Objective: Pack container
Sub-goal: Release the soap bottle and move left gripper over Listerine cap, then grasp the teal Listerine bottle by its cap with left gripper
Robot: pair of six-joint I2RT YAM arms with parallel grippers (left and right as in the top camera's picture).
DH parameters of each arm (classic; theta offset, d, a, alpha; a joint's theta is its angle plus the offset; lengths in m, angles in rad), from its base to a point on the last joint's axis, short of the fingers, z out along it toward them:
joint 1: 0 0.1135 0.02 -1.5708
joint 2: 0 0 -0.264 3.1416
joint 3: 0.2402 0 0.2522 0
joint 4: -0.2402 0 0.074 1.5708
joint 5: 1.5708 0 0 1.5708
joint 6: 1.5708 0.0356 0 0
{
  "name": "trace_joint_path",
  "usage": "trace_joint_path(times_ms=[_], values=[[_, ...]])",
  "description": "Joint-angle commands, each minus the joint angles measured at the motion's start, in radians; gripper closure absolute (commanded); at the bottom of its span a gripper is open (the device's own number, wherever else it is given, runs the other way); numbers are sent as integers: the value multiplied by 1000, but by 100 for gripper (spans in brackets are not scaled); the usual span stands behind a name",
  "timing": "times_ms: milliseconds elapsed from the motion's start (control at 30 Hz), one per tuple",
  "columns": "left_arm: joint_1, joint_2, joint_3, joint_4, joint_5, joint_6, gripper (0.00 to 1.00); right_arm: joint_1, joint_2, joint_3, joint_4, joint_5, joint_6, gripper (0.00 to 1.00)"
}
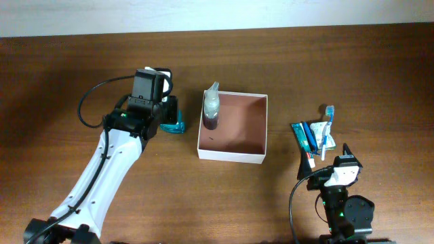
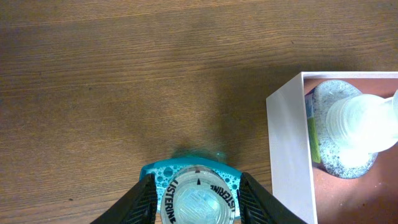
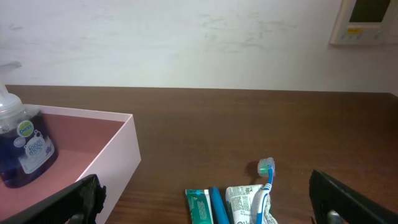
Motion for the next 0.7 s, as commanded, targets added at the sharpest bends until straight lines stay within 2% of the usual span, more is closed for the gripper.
trace_joint_path(times_ms=[0, 533, 667], values=[[3, 11, 3, 7, -8, 2, 59, -8, -8, -5, -5, 5, -6, 2], [3, 11, 3, 20, -8, 2, 64, -8, -8, -5, -5, 5, -6, 2], [3, 11, 3, 21, -8, 2, 70, -8, -8, -5, -5, 5, -6, 2]])
